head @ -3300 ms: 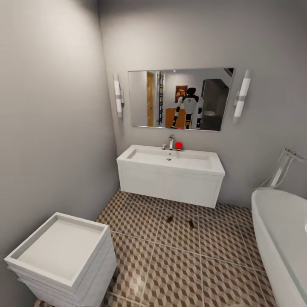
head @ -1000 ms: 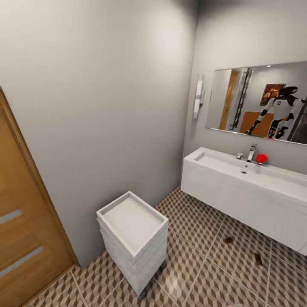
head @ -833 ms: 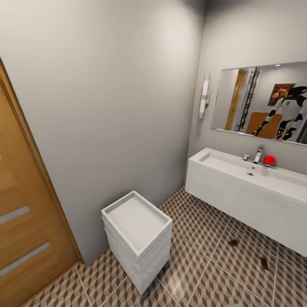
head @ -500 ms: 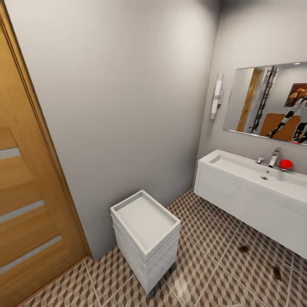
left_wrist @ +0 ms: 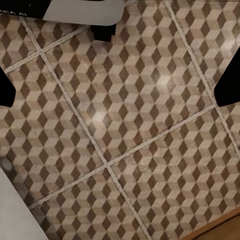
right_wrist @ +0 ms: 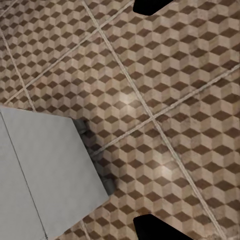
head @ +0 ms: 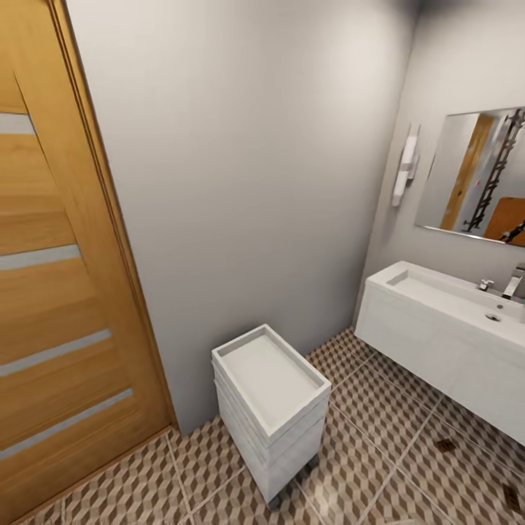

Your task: Take the four mousetraps from the cabinet in the bathroom and place them on the bathroom floor. Make sure all four end up on the same floor surface, and ensure that at least two of them are either under or directly next to the same bathroom sink.

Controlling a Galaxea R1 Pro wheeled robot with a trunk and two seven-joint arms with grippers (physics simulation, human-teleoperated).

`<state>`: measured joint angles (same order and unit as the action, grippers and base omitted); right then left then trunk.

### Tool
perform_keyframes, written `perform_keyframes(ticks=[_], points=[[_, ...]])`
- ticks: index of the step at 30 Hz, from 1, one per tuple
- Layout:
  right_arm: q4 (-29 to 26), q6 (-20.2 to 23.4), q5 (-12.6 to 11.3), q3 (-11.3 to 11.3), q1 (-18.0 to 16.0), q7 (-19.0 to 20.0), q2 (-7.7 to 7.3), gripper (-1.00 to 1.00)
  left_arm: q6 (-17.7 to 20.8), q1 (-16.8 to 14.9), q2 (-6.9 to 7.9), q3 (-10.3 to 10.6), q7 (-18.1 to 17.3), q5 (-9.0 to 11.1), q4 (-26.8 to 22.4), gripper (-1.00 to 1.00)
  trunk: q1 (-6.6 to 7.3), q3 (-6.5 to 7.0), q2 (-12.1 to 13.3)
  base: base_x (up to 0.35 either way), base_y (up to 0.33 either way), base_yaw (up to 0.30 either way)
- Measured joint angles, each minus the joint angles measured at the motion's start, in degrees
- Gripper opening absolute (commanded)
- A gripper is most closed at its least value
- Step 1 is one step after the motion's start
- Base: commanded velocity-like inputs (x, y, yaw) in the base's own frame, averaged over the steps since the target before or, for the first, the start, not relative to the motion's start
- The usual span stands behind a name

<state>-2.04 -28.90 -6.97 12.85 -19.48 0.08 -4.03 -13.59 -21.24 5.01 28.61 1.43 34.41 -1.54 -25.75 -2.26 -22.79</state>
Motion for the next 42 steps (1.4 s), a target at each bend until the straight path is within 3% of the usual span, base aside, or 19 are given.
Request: perform_keyframes(ticks=[16, 42], points=[[0.00, -0.01, 0.16, 0.06, 0.00, 0.00, 1.00, 1.00, 0.01, -0.02, -0.04, 0.00, 0.00, 0.00, 0.04, 1.00, 0.00, 0.00, 0.00, 0.000, 0.000, 0.240], [0.00, -0.02, 0.17, 0.06, 0.00, 0.00, 1.05, 1.00, 0.05, -0.04, -0.09, 0.00, 0.00, 0.00, 0.05, 1.00, 0.00, 0.00, 0.00, 0.000, 0.000, 0.240]])
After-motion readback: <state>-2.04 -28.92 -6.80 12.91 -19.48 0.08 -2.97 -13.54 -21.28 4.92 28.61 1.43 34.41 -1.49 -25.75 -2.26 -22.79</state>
